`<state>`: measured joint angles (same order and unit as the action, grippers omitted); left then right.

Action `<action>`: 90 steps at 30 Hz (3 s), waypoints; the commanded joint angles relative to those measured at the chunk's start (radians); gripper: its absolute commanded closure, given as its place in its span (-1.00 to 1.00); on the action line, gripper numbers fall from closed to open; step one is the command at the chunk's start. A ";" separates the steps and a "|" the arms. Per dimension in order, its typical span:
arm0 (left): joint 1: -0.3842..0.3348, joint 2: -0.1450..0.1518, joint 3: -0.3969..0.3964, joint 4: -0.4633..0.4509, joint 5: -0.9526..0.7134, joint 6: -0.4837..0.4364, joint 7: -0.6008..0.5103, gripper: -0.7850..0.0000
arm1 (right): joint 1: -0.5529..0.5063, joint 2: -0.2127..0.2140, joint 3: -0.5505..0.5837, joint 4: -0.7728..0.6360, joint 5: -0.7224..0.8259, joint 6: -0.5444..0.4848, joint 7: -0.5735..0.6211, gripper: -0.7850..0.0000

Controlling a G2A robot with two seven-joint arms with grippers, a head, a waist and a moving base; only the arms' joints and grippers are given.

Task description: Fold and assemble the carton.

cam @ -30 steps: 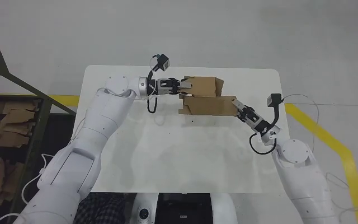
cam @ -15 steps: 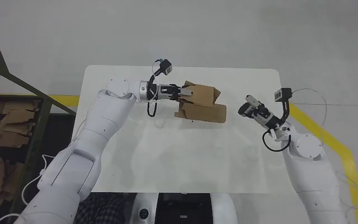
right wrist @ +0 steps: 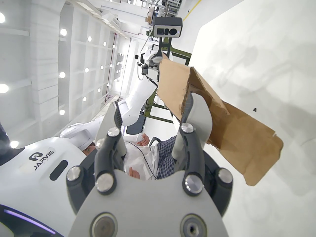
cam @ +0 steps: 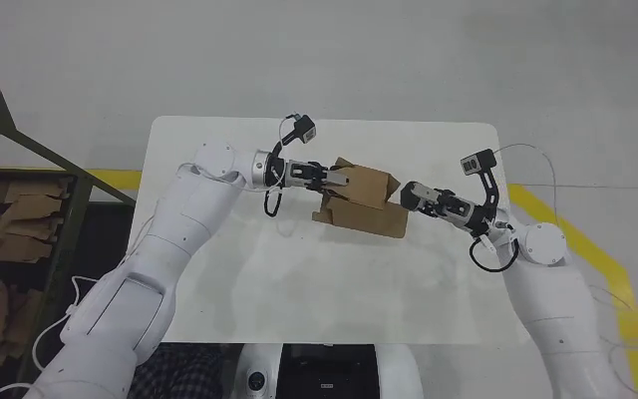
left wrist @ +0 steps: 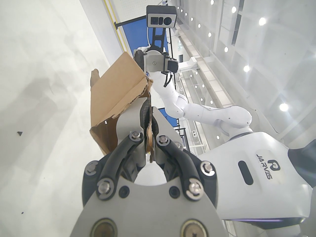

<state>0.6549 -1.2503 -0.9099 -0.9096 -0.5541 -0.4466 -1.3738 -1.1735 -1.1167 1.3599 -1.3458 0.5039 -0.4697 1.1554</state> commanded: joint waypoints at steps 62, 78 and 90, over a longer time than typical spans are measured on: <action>-0.050 0.022 0.143 0.009 -0.114 -0.005 0.005 1.00 | 0.118 -0.017 -0.182 0.107 -0.001 0.028 0.020 1.00; -0.054 0.035 0.139 -0.004 -0.121 -0.002 0.002 -1.00 | 0.126 -0.016 -0.187 0.129 -0.018 0.041 -0.012 1.00; -0.057 0.042 0.123 -0.042 -0.151 -0.010 0.010 -1.00 | 0.133 -0.021 -0.215 0.145 -0.079 0.050 -0.071 1.00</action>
<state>0.5984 -1.2086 -0.7869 -0.9494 -0.7037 -0.4562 -1.3641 -1.0416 -1.1373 1.1474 -1.2027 0.4290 -0.4217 1.0899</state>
